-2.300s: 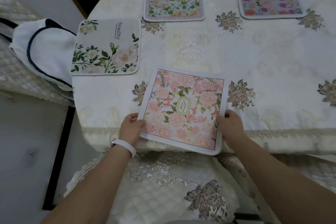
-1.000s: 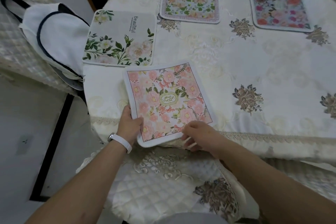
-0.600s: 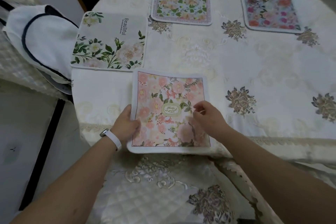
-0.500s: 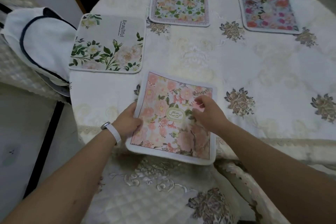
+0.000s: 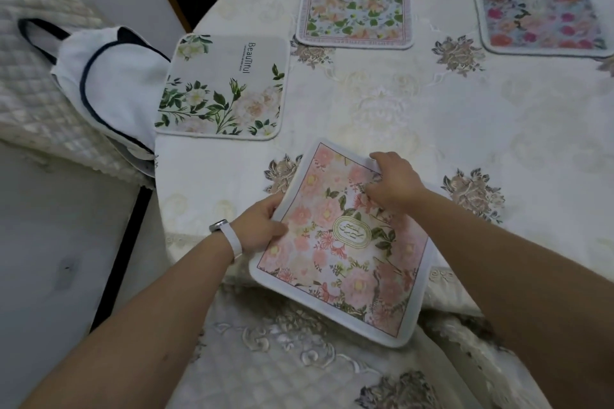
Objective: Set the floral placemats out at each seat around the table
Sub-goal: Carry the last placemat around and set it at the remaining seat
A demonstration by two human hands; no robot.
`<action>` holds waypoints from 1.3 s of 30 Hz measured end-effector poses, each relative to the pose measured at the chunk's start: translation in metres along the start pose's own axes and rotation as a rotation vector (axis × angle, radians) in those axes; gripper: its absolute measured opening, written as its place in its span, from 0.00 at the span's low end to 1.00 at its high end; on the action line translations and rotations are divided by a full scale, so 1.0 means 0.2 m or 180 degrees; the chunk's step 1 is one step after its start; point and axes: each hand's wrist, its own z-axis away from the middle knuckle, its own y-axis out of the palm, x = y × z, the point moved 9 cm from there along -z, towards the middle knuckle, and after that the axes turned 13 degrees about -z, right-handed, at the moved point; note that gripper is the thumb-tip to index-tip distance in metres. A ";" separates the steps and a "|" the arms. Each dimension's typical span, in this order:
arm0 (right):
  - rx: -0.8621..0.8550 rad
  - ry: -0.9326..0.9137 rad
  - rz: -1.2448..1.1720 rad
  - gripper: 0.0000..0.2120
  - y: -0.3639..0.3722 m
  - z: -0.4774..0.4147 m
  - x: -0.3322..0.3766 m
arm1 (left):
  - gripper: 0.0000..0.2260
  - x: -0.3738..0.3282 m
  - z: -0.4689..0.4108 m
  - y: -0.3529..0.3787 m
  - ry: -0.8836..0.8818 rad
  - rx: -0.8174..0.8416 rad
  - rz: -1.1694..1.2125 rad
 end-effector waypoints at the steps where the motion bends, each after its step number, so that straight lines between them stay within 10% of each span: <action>1: 0.0012 -0.0017 0.0038 0.32 0.00 -0.01 -0.01 | 0.21 0.02 0.01 0.00 -0.0033 -0.0074 0.0113; 7: 0.0108 0.0013 -0.0133 0.09 -0.06 0.01 -0.06 | 0.07 0.17 0.10 0.02 -0.0408 -0.0507 0.0774; 14: 0.0061 0.0275 -0.0490 0.04 -0.16 0.10 -0.19 | 0.07 0.25 0.17 0.07 -0.0528 -0.0754 0.1378; 26: -0.1258 0.1046 -0.2016 0.06 -0.15 0.44 -0.49 | 0.20 0.20 0.19 0.20 -0.0512 -0.1390 0.2332; 33: -0.0798 0.0744 -0.1769 0.27 0.03 0.65 -0.43 | 0.20 0.19 0.21 0.07 -0.0512 -0.1703 0.1514; 39: -0.0569 0.0570 -0.1660 0.23 0.03 0.66 -0.39 | 0.20 0.22 0.17 -0.01 -0.0511 -0.1773 0.1213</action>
